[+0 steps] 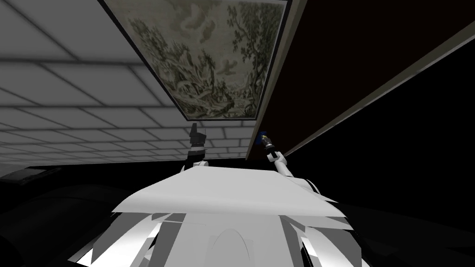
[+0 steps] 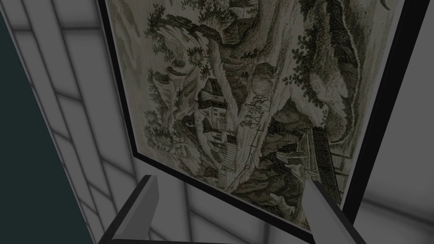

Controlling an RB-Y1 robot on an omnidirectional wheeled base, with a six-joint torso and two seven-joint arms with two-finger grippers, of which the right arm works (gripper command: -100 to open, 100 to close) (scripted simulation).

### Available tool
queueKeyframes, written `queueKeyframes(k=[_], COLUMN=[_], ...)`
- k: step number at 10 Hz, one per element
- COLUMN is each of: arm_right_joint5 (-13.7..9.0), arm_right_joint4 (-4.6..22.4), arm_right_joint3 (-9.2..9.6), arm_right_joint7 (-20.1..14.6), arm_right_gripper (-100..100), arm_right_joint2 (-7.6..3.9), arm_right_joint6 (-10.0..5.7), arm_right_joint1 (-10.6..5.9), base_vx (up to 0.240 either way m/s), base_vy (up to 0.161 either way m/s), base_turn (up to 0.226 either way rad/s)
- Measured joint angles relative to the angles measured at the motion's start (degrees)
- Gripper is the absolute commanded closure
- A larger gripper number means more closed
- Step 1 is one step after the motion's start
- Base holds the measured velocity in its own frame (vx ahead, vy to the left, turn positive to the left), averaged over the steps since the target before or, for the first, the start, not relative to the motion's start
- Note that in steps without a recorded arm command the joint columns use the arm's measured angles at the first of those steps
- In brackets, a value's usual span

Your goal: Pull the door open

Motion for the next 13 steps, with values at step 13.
queueKeyframes(k=[13], arm_right_joint5=[-12.5], arm_right_joint4=[1.6], arm_right_joint3=[1.41], arm_right_joint7=[-18.8], arm_right_gripper=[100], arm_right_joint2=[-0.16], arm_right_joint6=[0.48], arm_right_joint1=[-0.71], base_vx=[-0.055], base_vy=[-0.053], base_turn=[0.092])
